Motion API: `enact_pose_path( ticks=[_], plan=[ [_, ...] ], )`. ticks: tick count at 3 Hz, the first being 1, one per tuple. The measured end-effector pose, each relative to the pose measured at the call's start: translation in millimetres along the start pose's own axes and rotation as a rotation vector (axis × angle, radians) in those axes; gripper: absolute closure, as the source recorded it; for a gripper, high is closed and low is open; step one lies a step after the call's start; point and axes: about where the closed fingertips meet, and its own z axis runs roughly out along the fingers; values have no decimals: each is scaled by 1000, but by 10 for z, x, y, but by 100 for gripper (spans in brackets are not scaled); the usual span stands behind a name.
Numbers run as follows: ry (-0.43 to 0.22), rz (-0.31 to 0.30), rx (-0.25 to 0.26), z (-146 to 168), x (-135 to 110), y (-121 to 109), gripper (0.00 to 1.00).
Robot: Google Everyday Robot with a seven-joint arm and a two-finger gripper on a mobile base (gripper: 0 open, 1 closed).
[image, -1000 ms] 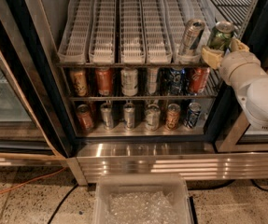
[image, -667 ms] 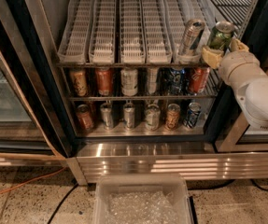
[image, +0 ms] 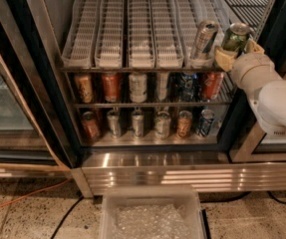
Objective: Pick green can from top shelf of fridge
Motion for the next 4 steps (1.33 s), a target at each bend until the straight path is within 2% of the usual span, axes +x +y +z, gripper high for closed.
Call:
enact_pose_path(
  ticks=[2,3,4],
  plan=[
    [11,96,-44,418,-156,166,24],
    [25,124,-45,572,-128,166,43],
    [26,125,-45,579,-121,167,66]
  ],
)
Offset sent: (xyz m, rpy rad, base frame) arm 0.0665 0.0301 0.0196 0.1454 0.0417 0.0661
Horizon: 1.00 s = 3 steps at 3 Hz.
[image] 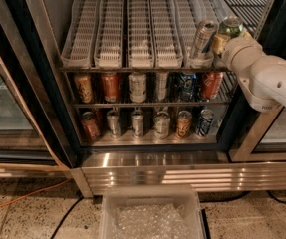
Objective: Pick green can from top shelf of fridge
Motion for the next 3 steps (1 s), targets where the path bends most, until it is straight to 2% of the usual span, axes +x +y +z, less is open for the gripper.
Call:
enact_pose_path(
  ticks=[1,2,3],
  plan=[
    [0,0,0,0,0,0,90],
    [0,0,0,0,0,1,100],
    [0,0,0,0,0,1,100]
  ],
)
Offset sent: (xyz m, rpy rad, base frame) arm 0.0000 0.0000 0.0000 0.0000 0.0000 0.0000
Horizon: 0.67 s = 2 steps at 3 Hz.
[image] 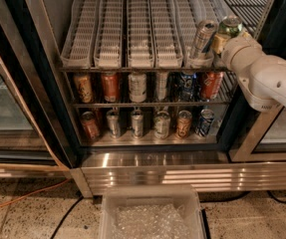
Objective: Pick green can from top shelf of fridge
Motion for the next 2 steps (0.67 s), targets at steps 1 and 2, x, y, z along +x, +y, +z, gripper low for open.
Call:
enact_pose_path(
  ticks=[1,2],
  plan=[
    [-2,25,-10,-8,-81,26,100],
    [-17,80,-37,-128,-291,9,100]
  ],
)
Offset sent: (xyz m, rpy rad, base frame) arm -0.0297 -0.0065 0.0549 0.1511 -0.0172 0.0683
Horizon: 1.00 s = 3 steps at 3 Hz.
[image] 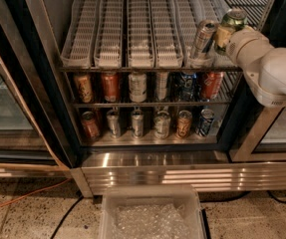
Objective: Pick green can from top shelf of fridge
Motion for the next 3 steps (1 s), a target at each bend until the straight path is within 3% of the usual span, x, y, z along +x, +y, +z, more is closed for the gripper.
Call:
enact_pose_path(
  ticks=[2,3],
  plan=[
    [-64,38,-59,-343,-464,12,100],
    [-85,20,-77,-532,-589,-7,100]
  ],
)
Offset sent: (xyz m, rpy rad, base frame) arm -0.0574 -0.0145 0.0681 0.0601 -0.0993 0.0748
